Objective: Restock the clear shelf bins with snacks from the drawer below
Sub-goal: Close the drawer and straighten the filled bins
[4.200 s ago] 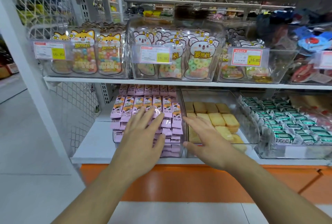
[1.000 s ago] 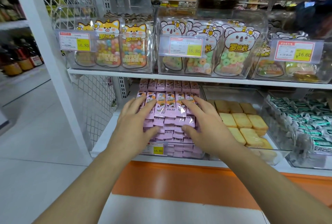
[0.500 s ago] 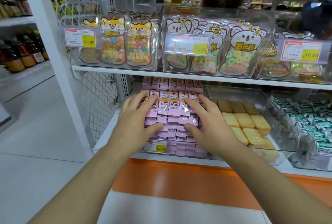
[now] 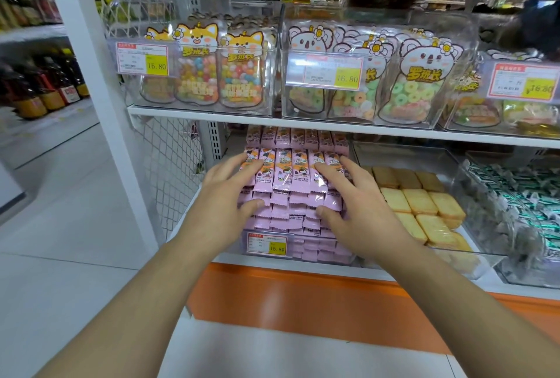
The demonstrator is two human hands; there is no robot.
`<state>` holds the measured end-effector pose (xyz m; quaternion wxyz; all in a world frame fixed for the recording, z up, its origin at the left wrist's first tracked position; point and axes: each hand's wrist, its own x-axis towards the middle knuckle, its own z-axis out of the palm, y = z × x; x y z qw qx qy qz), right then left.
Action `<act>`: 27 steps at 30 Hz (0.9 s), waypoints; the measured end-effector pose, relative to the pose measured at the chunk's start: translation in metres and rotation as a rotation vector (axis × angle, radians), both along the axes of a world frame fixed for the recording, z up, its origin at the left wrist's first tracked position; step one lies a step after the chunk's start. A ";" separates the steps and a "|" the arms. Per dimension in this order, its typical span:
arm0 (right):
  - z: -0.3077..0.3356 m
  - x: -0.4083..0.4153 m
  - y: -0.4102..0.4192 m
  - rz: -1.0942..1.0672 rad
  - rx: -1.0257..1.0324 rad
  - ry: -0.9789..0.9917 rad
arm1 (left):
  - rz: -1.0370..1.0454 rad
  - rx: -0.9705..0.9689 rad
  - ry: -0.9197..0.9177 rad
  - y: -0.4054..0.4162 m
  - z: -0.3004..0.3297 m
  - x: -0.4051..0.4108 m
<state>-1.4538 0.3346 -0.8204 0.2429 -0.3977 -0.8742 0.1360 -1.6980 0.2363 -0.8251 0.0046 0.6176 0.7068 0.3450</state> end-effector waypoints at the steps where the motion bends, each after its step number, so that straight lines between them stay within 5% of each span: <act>1: 0.000 0.000 0.000 0.000 0.000 -0.001 | 0.002 0.002 -0.002 0.000 0.000 0.000; 27: -0.010 -0.009 -0.002 -0.063 0.149 -0.070 | 0.038 -0.023 0.013 0.004 -0.013 0.008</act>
